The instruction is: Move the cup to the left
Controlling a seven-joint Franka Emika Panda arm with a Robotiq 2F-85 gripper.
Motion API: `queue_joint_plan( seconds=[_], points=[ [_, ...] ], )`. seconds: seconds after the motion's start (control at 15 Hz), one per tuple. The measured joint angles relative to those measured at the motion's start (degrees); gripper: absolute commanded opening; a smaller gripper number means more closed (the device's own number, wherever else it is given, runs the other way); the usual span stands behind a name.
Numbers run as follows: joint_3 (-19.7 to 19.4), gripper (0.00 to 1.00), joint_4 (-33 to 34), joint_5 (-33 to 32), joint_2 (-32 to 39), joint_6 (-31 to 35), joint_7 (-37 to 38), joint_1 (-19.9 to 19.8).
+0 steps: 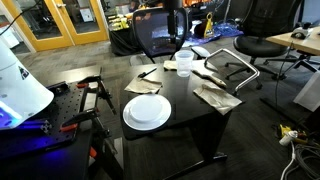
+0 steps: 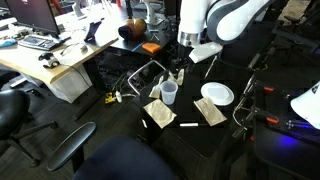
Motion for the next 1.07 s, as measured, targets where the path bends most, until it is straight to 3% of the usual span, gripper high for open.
queue_joint_plan(
  seconds=[1.07],
  points=[
    [-6.70, 1.00, 7.76, 0.06, 12.34, 3.06, 0.09, 5.55]
  ],
)
